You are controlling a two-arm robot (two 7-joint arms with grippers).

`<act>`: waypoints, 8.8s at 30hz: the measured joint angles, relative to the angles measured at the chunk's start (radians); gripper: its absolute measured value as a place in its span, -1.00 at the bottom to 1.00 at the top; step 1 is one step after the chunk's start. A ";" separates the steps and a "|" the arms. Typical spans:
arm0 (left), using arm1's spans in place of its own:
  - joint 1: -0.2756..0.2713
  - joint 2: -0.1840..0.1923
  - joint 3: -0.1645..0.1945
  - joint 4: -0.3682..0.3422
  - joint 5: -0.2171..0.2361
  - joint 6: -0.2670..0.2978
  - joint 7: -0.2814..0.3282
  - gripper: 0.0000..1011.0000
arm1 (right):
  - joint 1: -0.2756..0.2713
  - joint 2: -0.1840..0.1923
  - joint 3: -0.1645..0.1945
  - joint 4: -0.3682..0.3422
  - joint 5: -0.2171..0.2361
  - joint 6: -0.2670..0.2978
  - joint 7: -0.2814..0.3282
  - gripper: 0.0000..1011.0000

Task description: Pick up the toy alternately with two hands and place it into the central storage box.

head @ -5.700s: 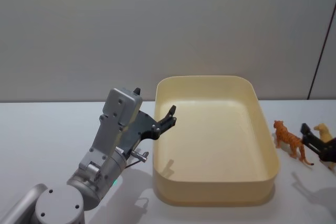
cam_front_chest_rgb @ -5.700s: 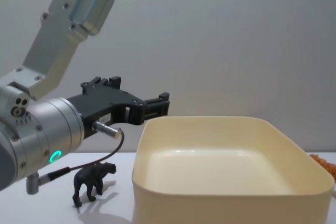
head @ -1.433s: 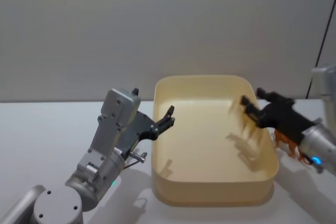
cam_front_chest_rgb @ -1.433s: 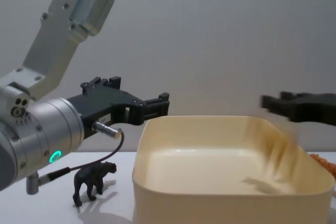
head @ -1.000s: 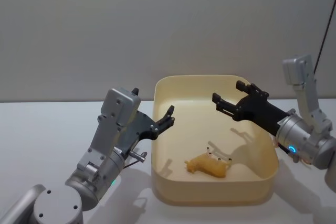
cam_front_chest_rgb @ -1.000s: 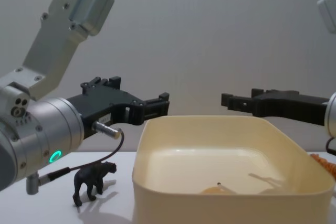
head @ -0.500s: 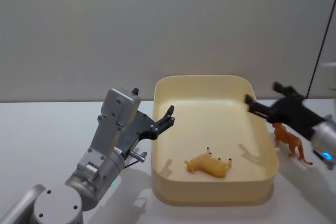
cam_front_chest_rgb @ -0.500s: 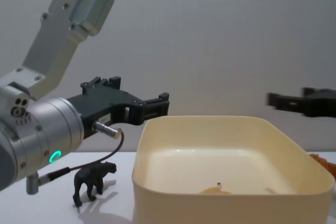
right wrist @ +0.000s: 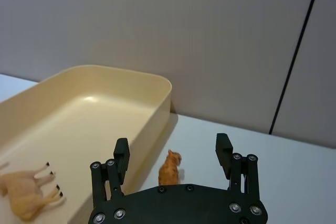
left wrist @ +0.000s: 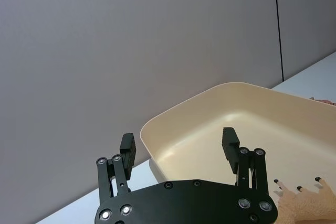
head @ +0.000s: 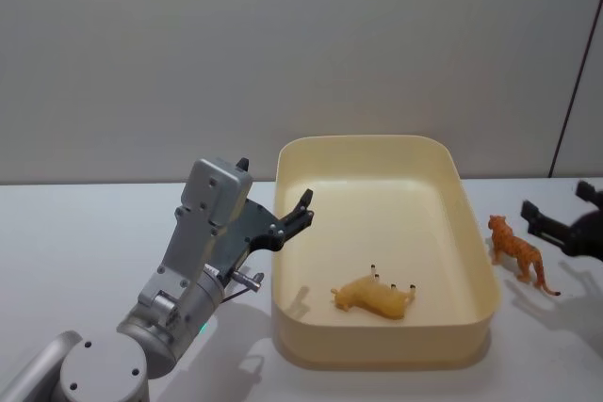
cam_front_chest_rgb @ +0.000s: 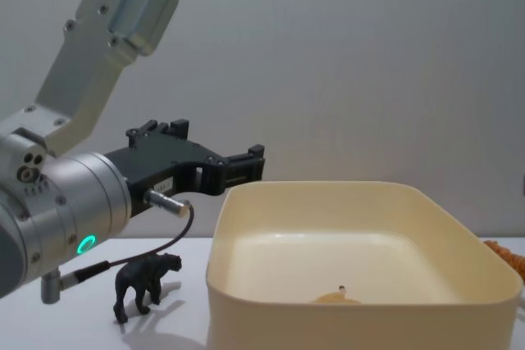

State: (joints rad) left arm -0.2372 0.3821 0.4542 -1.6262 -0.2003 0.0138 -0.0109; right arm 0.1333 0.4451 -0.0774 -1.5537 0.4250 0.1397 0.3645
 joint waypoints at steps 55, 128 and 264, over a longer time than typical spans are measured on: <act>0.000 0.000 0.000 0.000 0.000 0.000 0.000 0.98 | 0.110 -0.062 -0.095 0.250 -0.196 0.025 0.050 -0.29; 0.000 0.000 0.000 0.000 0.000 0.000 0.000 0.98 | 0.235 -0.115 -0.133 0.171 -0.109 0.043 0.248 0.98; -0.284 -0.080 -0.025 0.176 0.314 0.453 -0.349 -0.35 | 0.089 0.015 -0.012 0.005 0.038 -0.023 0.102 0.98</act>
State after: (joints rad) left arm -0.5210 0.3021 0.4291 -1.4501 0.1139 0.4670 -0.3597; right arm 0.2223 0.4604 -0.0893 -1.5485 0.4628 0.1171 0.4663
